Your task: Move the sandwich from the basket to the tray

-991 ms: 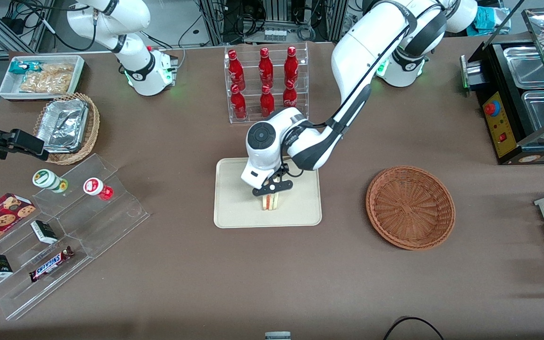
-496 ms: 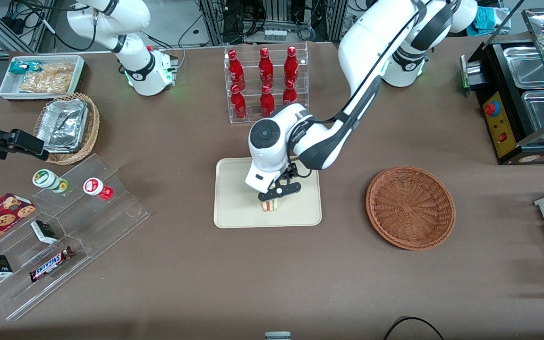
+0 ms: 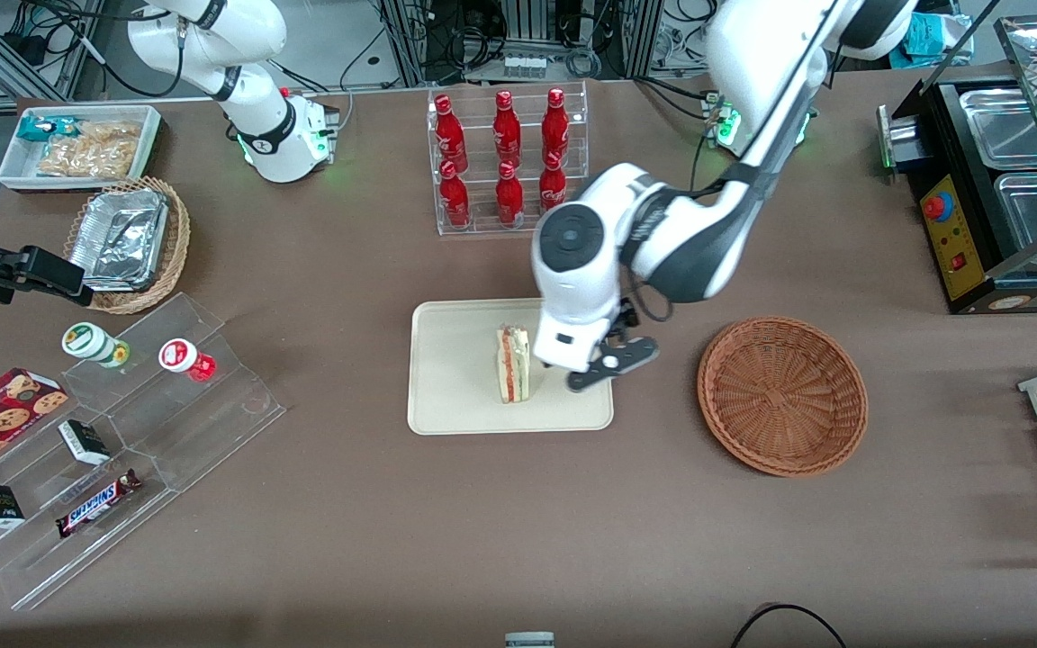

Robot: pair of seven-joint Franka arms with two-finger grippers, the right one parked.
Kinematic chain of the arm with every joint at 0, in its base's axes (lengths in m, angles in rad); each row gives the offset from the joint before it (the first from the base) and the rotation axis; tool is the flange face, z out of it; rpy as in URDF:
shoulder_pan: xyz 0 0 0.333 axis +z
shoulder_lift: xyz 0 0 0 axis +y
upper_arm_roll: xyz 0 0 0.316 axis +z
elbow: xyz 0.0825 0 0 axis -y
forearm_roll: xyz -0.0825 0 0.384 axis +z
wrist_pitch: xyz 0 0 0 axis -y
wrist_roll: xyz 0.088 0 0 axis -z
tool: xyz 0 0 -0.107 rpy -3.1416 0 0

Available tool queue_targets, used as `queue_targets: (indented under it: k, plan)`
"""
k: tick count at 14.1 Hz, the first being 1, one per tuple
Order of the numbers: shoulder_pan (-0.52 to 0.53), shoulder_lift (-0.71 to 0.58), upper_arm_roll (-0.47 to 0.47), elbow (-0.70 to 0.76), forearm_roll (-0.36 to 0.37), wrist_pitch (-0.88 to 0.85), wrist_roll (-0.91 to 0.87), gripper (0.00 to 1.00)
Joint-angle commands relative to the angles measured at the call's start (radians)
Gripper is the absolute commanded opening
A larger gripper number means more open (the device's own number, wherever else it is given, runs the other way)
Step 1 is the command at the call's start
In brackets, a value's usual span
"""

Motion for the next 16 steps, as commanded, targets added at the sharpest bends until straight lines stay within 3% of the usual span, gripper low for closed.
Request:
queue_targets:
  k: [1, 4, 9, 16]
  plan:
    - [0.093, -0.144, -0.004, -0.178, -0.082, 0.007, 0.159, 1.0]
    - [0.202, -0.244, -0.004, -0.298, -0.122, 0.007, 0.332, 1.0]
    - [0.345, -0.409, -0.003, -0.45, -0.126, -0.014, 0.527, 1.0]
    - [0.479, -0.569, 0.011, -0.46, -0.154, -0.265, 0.858, 1.0]
